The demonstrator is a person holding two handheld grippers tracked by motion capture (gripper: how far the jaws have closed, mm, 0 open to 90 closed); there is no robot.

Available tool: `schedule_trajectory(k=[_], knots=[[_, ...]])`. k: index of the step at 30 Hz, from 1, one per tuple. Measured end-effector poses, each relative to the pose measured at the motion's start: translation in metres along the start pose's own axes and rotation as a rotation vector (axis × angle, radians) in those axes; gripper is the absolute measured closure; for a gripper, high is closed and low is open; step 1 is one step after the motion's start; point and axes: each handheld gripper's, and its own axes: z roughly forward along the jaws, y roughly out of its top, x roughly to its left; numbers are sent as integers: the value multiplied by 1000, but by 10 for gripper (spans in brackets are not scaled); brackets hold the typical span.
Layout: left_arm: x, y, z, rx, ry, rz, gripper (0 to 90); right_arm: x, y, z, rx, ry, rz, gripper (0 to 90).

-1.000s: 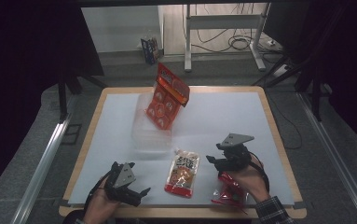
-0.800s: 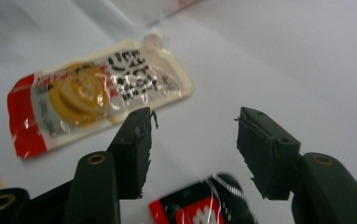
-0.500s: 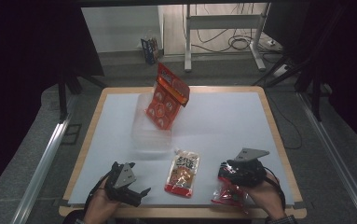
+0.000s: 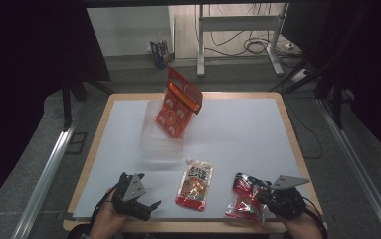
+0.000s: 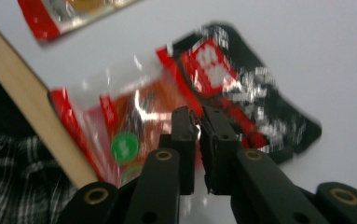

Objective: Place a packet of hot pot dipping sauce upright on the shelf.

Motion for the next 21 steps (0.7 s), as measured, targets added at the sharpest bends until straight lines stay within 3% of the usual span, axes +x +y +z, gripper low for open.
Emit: schedule_trajectory(k=[9, 21], knots=[[-1, 0, 1, 7, 1, 15, 0, 3, -17, 4, 89, 29, 25, 855], [-2, 1, 2, 14, -6, 17, 0, 15, -8, 17, 79, 56, 10, 884]])
